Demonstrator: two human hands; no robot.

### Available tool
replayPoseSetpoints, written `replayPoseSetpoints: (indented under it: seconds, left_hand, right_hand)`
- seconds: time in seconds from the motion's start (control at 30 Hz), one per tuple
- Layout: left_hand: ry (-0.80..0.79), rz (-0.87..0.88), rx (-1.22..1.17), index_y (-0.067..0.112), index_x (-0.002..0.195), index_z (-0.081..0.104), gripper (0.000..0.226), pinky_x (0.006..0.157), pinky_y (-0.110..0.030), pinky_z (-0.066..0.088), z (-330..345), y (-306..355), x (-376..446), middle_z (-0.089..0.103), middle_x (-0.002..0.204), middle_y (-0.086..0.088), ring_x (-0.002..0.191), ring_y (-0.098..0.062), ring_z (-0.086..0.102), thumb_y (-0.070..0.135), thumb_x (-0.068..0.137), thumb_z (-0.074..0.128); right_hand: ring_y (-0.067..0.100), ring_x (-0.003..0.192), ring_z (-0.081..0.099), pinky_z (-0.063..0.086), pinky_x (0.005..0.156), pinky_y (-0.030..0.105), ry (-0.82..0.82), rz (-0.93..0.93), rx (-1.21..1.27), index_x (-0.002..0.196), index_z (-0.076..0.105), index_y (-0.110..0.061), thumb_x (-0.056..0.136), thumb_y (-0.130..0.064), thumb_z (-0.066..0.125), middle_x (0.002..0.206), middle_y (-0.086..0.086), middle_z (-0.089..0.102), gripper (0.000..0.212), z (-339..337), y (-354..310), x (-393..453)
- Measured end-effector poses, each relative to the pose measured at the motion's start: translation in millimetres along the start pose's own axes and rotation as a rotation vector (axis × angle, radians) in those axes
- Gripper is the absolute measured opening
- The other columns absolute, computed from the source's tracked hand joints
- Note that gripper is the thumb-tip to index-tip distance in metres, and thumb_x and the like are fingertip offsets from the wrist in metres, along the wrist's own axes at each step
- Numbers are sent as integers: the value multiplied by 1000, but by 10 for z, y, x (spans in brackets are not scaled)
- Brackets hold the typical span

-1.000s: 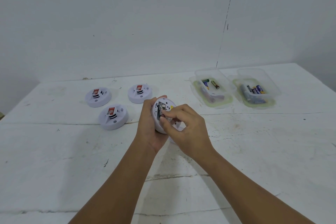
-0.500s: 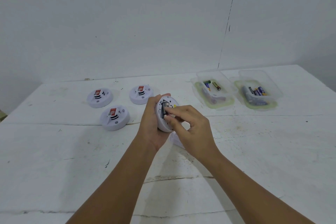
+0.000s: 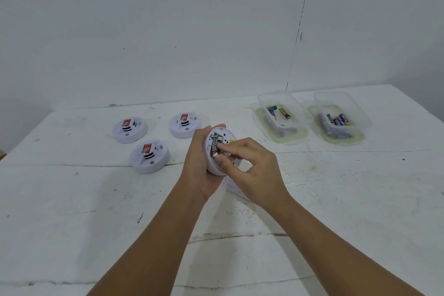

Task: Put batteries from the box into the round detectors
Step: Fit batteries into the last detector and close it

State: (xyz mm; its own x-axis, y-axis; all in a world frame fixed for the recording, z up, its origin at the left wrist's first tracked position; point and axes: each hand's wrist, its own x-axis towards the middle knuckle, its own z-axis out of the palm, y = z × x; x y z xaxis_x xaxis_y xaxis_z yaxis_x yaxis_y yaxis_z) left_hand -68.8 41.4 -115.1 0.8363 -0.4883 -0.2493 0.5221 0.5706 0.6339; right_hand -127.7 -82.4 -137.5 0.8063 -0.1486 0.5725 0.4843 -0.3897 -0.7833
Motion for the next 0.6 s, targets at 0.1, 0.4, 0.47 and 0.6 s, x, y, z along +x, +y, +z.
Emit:
replayPoseSetpoints:
  seconds: [0.1,0.4,0.47,0.6]
  left_hand:
    - [-16,-5,-4,20,112,69,40,90,-39,50,-3,-2,0,63,98,-8,92,-24,63,42,79,70]
    - [-77,-53,-81,17,111,68,33,92,-40,51,44,1,-59,66,99,-7,94,-24,66,44,94,58]
    - [-77,-60,-90,16,109,68,33,90,-39,52,60,3,-78,67,98,-7,92,-23,67,43,96,55]
    - [-76,-61,-106,16,110,68,34,86,-38,55,63,1,-90,68,97,-6,90,-22,68,43,97,54]
  right_hand:
    - [12,91,70,52,85,21,-7,16,27,112,81,-16,86,-21,85,103,-7,72,27,-10,-11,3]
    - [15,93,67,50,84,16,-15,27,63,115,79,-18,80,-17,90,106,-5,69,36,-3,-92,35]
    - [12,95,67,49,83,14,-13,21,60,115,80,-16,80,-16,90,105,-5,68,37,-4,-98,36]
    - [12,96,67,50,82,15,-5,-4,42,115,79,-15,79,-17,90,105,-4,67,38,11,-92,43]
